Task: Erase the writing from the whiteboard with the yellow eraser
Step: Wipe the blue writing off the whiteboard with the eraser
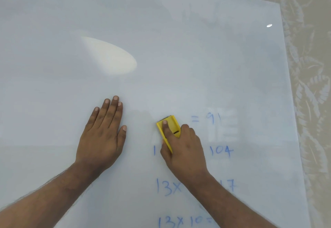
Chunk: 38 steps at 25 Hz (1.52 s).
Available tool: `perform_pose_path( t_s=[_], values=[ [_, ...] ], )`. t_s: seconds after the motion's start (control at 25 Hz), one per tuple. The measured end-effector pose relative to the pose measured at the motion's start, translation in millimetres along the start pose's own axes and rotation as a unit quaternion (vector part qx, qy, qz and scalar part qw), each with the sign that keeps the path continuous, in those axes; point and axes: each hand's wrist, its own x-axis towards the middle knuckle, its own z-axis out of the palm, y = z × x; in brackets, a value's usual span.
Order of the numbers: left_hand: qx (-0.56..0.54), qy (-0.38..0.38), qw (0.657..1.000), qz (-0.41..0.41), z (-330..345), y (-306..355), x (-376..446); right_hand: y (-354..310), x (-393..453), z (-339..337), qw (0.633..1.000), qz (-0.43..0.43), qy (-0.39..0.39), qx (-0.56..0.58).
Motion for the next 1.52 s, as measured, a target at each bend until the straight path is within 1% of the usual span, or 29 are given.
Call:
perform_pose_path(
  t_s=[0.08,0.12,0.2,0.28,0.44,0.48,0.56,0.68,0.8,0.88,0.96,1.04,1.12,1.24,1.36,1.44,1.52],
  values=[
    [-0.001,-0.006,1.0,0.0,0,-1,-3,20,-12,-4,1.0,-0.007,-0.007,-0.01],
    [-0.002,-0.009,1.0,-0.001,-1,-1,-5,32,-16,-7,1.0,0.003,-0.004,-0.017],
    [0.001,-0.012,1.0,-0.002,-1,0,-7,58,-18,-14,0.999,0.044,0.01,-0.028],
    [0.003,-0.012,1.0,-0.005,-1,1,-10,77,-10,-19,0.995,0.095,0.025,-0.016],
    [0.003,-0.012,1.0,-0.014,-1,3,-12,75,20,-16,0.983,0.172,0.061,0.022],
    [0.003,-0.012,1.0,-0.014,-1,4,-13,70,24,-14,0.983,0.171,0.069,0.023],
    [0.003,-0.013,1.0,-0.014,0,5,-14,59,21,-10,0.988,0.139,0.067,0.025],
    [-0.001,-0.018,1.0,-0.013,-1,4,-15,50,-1,-7,0.997,0.073,0.026,0.023],
    [-0.002,-0.022,1.0,-0.014,-1,3,-18,72,-20,-13,0.999,0.033,0.002,-0.016],
    [-0.003,-0.024,1.0,-0.015,-1,3,-21,98,-22,-21,0.998,0.061,0.021,-0.024],
    [-0.003,-0.024,1.0,-0.018,-1,3,-21,117,-12,-25,0.993,0.116,0.034,-0.012],
    [-0.002,-0.024,1.0,-0.02,-2,5,-21,121,2,-24,0.986,0.158,0.049,0.006],
    [-0.001,-0.025,0.999,-0.023,-2,6,-22,114,11,-20,0.982,0.18,0.063,0.018],
    [-0.006,-0.025,0.999,-0.031,0,8,-25,103,2,-14,0.986,0.157,0.063,0.016],
    [-0.007,-0.023,0.999,-0.029,0,8,-28,96,-24,-13,0.993,0.113,0.03,0.02],
    [-0.007,-0.022,0.999,-0.026,0,8,-30,102,-41,-16,0.996,0.089,0.005,0.003],
    [-0.005,-0.024,0.999,-0.025,0,8,-32,117,-53,-19,0.996,0.091,0.004,-0.014]
  ],
)
